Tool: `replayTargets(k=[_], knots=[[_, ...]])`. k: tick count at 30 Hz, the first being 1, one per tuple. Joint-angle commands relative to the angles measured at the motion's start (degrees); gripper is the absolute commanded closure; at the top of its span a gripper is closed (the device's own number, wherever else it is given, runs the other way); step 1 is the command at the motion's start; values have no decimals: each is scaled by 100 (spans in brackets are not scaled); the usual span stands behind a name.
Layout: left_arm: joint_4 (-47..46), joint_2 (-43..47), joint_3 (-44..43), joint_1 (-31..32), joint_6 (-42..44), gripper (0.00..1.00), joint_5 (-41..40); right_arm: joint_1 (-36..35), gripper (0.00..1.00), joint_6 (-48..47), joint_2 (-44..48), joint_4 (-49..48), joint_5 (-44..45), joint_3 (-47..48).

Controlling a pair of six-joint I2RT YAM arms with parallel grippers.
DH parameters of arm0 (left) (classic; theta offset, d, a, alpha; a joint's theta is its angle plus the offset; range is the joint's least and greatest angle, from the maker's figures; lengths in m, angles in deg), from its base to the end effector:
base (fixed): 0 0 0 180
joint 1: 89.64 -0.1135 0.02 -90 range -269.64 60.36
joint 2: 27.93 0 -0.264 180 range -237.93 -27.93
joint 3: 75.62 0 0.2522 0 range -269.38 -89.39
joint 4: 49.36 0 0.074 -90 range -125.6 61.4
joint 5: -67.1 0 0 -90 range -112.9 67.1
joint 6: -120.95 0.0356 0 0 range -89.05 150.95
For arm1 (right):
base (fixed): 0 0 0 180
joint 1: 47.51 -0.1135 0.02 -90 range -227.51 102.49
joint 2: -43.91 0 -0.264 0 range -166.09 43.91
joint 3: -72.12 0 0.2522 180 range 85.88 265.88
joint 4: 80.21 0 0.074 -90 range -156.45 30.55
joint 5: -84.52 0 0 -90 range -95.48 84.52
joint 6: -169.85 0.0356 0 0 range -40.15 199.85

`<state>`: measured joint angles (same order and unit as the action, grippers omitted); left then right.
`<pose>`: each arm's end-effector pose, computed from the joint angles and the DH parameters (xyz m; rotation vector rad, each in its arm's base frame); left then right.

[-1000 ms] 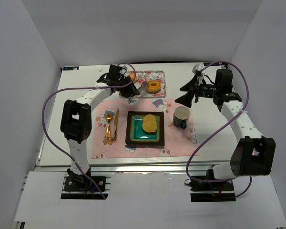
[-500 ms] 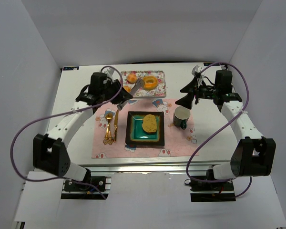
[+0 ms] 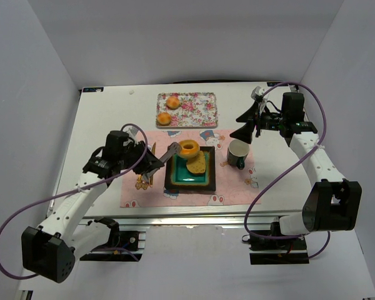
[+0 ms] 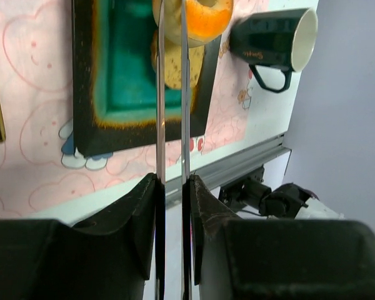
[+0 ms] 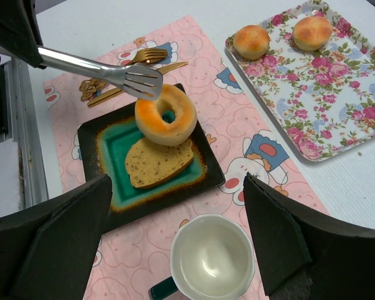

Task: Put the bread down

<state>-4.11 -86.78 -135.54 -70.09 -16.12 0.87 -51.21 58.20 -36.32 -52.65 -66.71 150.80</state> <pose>0.1950 -0.0845 0.2699 -0.3788 2.4818 -1.0202 0.3043 0.0509 0.3225 -1.0029 1.6142 0.8846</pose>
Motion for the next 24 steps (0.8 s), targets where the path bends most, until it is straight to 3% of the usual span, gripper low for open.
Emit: replayTargets(k=[1,3,5,6,7,11,17,24], knots=[[15,330,150,-39,-145,100,260,36,11,-50,-11,96,-47,249],[207,357,203,-39,-57,100,234,36,10,-41,-11,96,-47,249],[331,348,256,-39,22,90,137,36,11,-24,-11,88,-55,249],[375,339,282,-39,22,76,85,36,11,-15,-11,88,-55,249],[385,339,299,-39,22,70,-12,36,11,-6,-2,79,-47,249],[218,313,326,-39,-30,55,-188,36,10,-6,33,79,-38,214],[287,278,116,-39,-4,46,-399,36,11,3,25,70,-38,187],[560,357,-245,-39,119,45,-628,36,10,12,7,52,-55,187]])
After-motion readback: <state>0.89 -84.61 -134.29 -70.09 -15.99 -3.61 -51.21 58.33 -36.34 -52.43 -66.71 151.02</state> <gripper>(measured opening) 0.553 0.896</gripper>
